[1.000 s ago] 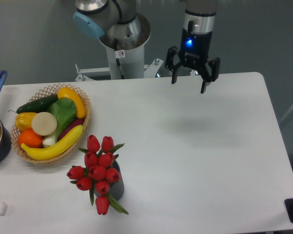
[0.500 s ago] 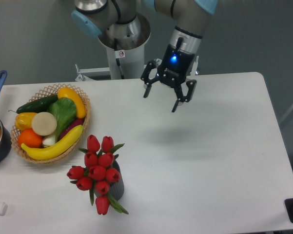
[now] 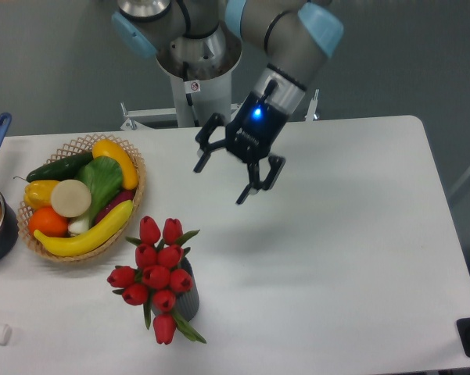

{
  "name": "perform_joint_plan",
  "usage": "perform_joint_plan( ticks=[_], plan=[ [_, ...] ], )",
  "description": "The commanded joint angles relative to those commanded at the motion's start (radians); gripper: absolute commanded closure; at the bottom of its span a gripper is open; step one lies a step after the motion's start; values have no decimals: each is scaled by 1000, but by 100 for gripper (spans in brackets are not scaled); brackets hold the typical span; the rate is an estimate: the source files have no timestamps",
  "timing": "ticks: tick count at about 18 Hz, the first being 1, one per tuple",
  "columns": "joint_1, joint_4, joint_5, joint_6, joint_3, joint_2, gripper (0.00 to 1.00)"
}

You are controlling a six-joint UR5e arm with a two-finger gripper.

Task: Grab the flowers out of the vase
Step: 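Move the open gripper across the table toward the red tulip vase, then lower the open gripper onto the tulip stems above the vase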

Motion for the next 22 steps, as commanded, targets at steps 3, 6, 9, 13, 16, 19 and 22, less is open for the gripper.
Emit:
perform_joint_plan(
  ticks=[3, 6, 9, 13, 16, 19, 22],
  plan=[
    [-32, 61, -2, -6, 19, -28, 0],
    [-37, 69, -37, -8, 26, -43, 0],
    [-57, 69, -40, -8, 46, -64, 0],
    [-81, 75, -40, -8, 78, -117, 0],
    [-88, 75, -40, -9, 114, -149, 0],
    [-95, 77, -41, -8, 123, -167, 0],
    [-109, 89, -40, -8, 149, -210, 0]
  ],
)
